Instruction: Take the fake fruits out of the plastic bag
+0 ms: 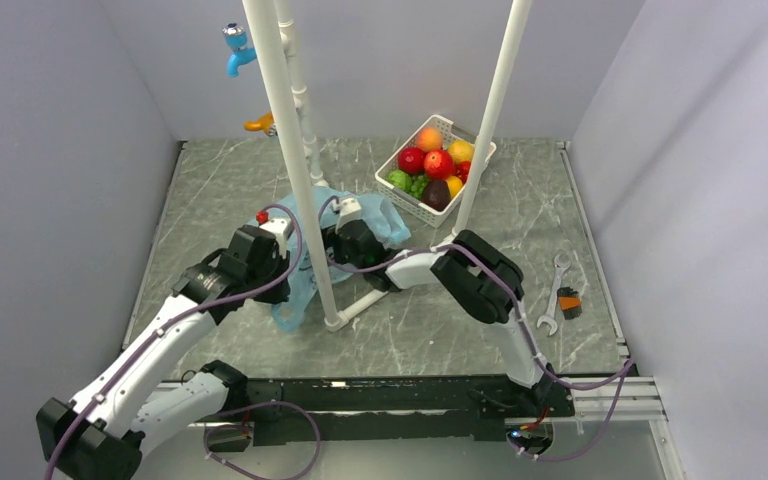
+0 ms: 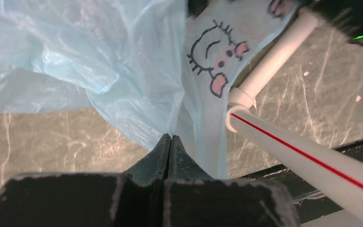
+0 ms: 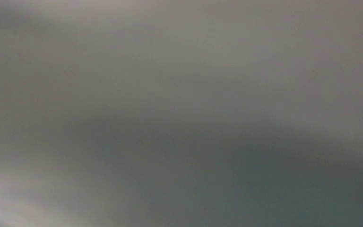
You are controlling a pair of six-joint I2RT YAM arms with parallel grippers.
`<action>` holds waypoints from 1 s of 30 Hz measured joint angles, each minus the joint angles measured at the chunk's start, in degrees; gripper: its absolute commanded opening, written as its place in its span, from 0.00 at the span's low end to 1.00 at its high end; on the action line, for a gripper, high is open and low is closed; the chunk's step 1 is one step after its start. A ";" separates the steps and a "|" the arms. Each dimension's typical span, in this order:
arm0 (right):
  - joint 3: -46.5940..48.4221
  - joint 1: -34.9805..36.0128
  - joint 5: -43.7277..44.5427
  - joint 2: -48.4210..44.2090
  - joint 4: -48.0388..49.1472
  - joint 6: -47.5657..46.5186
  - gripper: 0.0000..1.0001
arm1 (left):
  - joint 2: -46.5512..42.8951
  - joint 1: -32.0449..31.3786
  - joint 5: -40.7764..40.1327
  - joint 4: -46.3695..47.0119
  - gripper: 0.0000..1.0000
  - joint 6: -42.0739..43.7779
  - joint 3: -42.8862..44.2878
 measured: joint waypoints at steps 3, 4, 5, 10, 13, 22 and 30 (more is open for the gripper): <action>-1.70 -2.75 4.37 -3.06 -2.21 1.07 0.96 | 3.32 -0.02 -2.51 -3.65 0.00 -3.06 3.13; -1.92 -3.39 4.55 -4.04 -2.32 1.62 0.96 | 4.24 -0.02 -3.04 -4.92 0.00 -3.87 3.93; -2.25 -3.63 5.62 -5.14 -2.34 1.44 0.96 | 5.01 -0.02 -3.61 -6.45 0.00 -4.90 4.57; -4.96 -4.94 1.03 -9.73 -0.94 0.33 0.95 | 5.40 -0.02 -4.15 -9.88 0.00 -7.48 4.31; -6.19 -5.44 -8.07 -10.03 2.10 -0.11 0.94 | 4.13 -0.02 -3.76 -9.97 0.00 -7.91 3.78; -4.94 -4.52 -26.08 -6.82 6.14 1.81 0.93 | 4.39 -0.02 -0.79 -7.48 0.59 -9.16 2.49; -3.37 -4.24 -28.83 -5.88 6.10 2.34 0.93 | 1.14 0.04 1.14 -6.36 0.71 -8.48 5.14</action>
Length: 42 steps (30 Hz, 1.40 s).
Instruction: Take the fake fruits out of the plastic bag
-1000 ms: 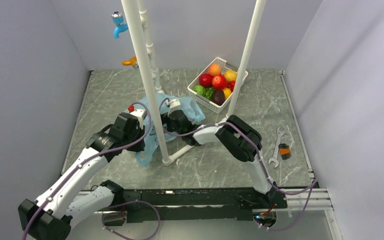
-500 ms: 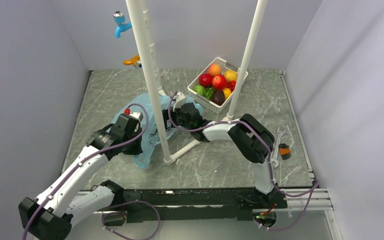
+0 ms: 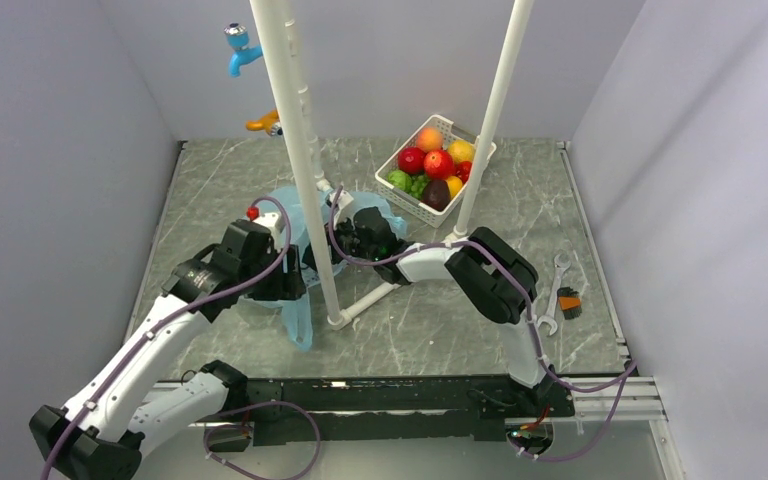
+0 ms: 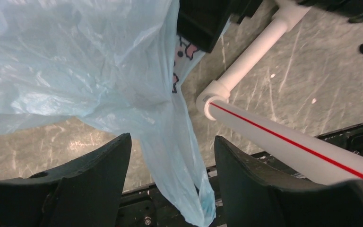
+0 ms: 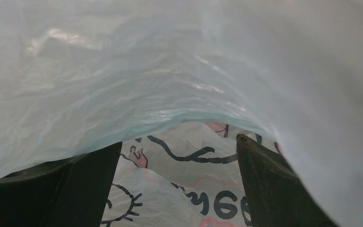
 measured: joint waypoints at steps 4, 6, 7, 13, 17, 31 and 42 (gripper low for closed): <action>0.48 0.00 -0.76 0.20 -0.09 0.07 0.93 | -0.37 0.52 -0.42 -0.13 0.82 0.61 2.93; 0.57 0.00 -0.85 0.20 -0.17 0.09 0.93 | -0.72 0.72 0.15 -0.04 0.89 0.50 2.84; 0.61 0.00 -0.85 0.20 -0.22 0.11 0.93 | -0.83 0.81 0.79 0.22 0.91 0.22 2.54; 0.96 0.00 -0.98 0.31 -0.15 1.57 0.93 | 1.07 0.85 1.25 -0.07 0.89 -0.79 -0.74; 1.53 0.02 1.88 0.70 -0.87 3.50 0.92 | 8.35 0.85 -0.94 -0.72 0.54 -0.42 -0.61; -1.62 0.55 46.23 -10.91 -19.50 7.06 0.88 | 3.58 0.96 -8.50 -5.09 0.00 4.26 8.50; -12.90 1.62 59.69 -40.57 -26.84 4.87 0.90 | -4.66 0.96 3.17 -6.54 0.00 5.29 13.46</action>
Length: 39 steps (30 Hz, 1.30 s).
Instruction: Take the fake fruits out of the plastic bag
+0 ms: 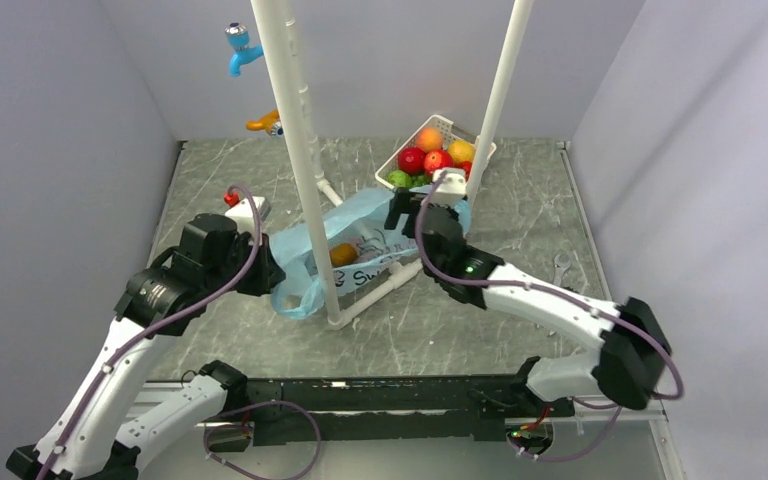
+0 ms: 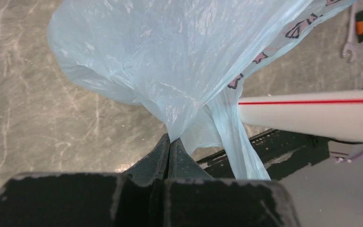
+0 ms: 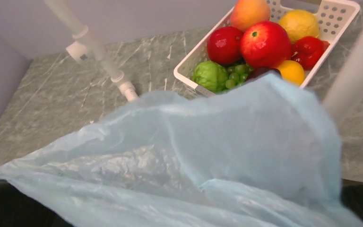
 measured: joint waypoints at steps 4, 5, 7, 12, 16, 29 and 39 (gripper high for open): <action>-4.24 0.02 -3.45 -8.70 -1.18 -2.21 0.90 | -0.74 0.00 2.89 0.48 0.00 -0.20 -0.07; -4.76 0.02 -5.81 -9.75 -1.36 -2.56 0.90 | -0.52 0.00 3.63 0.92 0.00 -0.20 -0.46; -5.77 -0.04 -12.59 -10.21 -1.03 -2.75 0.89 | 0.44 0.00 4.98 1.90 0.00 -0.20 -1.92; -9.70 1.01 -29.38 -6.49 1.31 -2.64 0.86 | 3.89 0.00 9.40 5.07 0.00 -0.26 -8.46; -11.23 1.99 -39.56 -0.44 5.53 -2.36 0.74 | 4.02 0.00 13.35 6.99 0.00 -0.57 -11.21; -8.37 2.10 -36.30 16.92 18.64 3.67 0.71 | 3.48 -0.87 20.37 13.31 0.00 0.02 -13.29; -5.62 3.15 -37.38 31.58 34.71 0.81 0.91 | 5.57 -1.40 18.40 14.32 0.00 -0.37 -14.21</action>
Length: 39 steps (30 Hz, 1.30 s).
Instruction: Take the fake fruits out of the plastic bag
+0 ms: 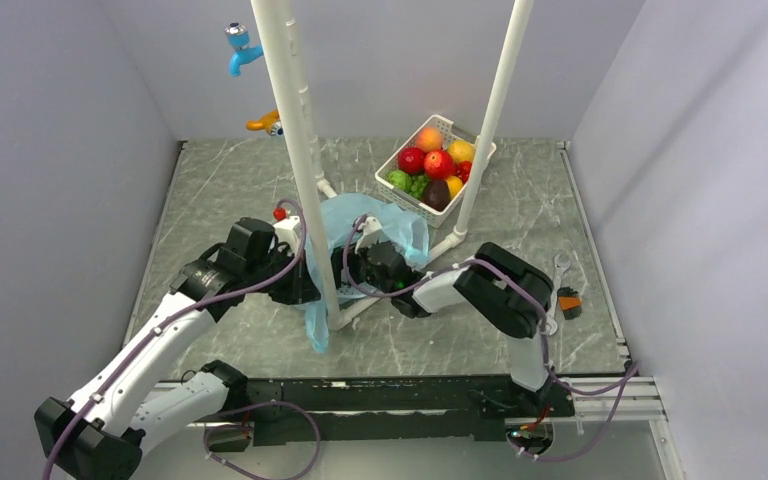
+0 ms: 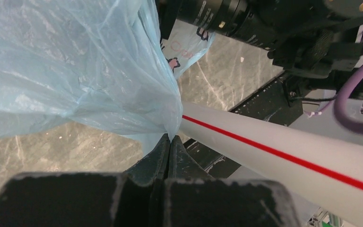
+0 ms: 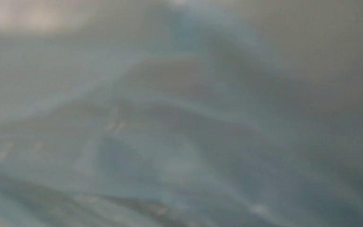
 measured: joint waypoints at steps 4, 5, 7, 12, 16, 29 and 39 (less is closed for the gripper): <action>0.04 0.33 -1.31 5.38 3.96 -1.73 0.98 | 0.26 0.00 -2.60 0.13 0.00 -1.31 -1.29; 0.04 0.37 -1.44 6.10 4.31 -2.29 0.99 | 0.26 0.00 -2.99 0.11 0.00 -1.70 -1.73; 0.13 0.42 -1.46 6.38 5.27 -3.56 1.00 | 0.26 -0.04 -3.91 0.07 0.00 -2.51 -2.62; 0.42 0.55 -1.86 6.38 6.56 -7.17 1.00 | 0.07 -0.11 -5.51 -0.31 0.00 -3.91 -4.39; 1.99 0.81 -2.69 6.36 6.73 -10.05 1.00 | -0.28 -0.11 -5.35 -0.09 0.00 -4.20 -4.79; 10.36 1.53 -7.34 6.93 7.96 -17.77 1.00 | 4.22 -0.11 -1.90 2.14 0.00 -3.91 3.26; 19.89 1.53 -11.28 15.17 5.25 -19.80 1.00 | 5.66 -0.11 1.05 6.75 0.00 -5.22 3.89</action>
